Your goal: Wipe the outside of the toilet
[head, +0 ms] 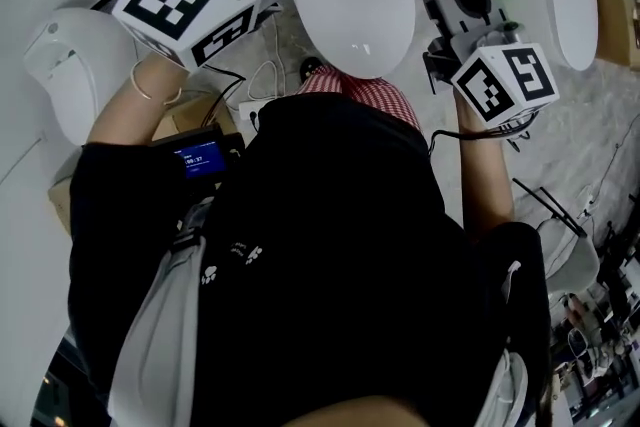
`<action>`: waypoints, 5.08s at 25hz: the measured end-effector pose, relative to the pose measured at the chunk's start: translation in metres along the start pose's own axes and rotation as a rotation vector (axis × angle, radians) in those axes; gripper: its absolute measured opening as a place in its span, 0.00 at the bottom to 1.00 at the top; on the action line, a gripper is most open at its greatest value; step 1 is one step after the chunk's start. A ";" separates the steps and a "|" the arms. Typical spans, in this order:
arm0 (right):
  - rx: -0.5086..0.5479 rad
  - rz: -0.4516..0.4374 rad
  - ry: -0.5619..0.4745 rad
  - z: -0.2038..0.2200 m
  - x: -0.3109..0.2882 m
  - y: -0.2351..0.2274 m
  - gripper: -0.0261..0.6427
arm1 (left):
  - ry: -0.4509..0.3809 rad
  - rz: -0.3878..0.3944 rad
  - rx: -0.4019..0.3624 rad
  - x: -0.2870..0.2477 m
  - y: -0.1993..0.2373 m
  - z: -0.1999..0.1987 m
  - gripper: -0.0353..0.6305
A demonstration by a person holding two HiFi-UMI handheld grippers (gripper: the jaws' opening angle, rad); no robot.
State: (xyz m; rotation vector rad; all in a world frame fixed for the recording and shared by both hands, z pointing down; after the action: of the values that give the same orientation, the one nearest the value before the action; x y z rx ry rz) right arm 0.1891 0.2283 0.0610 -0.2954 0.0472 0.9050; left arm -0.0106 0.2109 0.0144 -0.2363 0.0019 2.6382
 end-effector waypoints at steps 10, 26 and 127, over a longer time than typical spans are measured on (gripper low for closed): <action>0.030 -0.099 -0.078 -0.017 0.040 -0.034 0.15 | 0.053 -0.094 -0.031 -0.036 -0.036 -0.012 0.06; 0.025 -0.258 -0.171 -0.031 0.198 -0.155 0.15 | 0.072 -0.180 -0.051 -0.172 -0.182 -0.054 0.06; -0.139 -0.401 0.348 0.176 -0.381 -0.420 0.15 | 0.147 -0.789 0.390 -0.397 0.268 0.218 0.06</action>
State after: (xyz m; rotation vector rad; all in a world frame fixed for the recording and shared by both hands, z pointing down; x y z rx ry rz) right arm 0.2660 -0.2599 0.3898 -0.5683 0.2387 0.4515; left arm 0.1704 -0.2022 0.2849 -0.2336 0.3869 1.7862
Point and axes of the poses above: the fingertips, and each gripper's own axes: x backward along the fingers, y to its left, z out of its underside, the point moved 7 cm from there along x, backward along the fingers, and after that the axes turned 8 degrees about z, right-handed, at the moved point
